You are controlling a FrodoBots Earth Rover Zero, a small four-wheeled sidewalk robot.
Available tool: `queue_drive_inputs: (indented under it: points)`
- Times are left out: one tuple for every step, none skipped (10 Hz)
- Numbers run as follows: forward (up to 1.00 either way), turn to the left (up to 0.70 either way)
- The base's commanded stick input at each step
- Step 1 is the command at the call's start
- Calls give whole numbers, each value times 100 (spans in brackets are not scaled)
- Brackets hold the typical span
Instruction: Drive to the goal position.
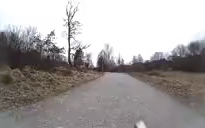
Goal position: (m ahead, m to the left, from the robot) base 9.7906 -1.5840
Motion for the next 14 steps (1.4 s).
queue_drive_inputs:
  points:
    - [70,-35]
    - [70,-35]
    - [70,-35]
    - [70,-35]
    - [70,-35]
    - [70,-35]
    - [70,-35]
    - [70,-34]
    - [70,-23]
    - [70,0]
    - [70,0]
    - [70,0]
    - [70,0]
    - [70,0]
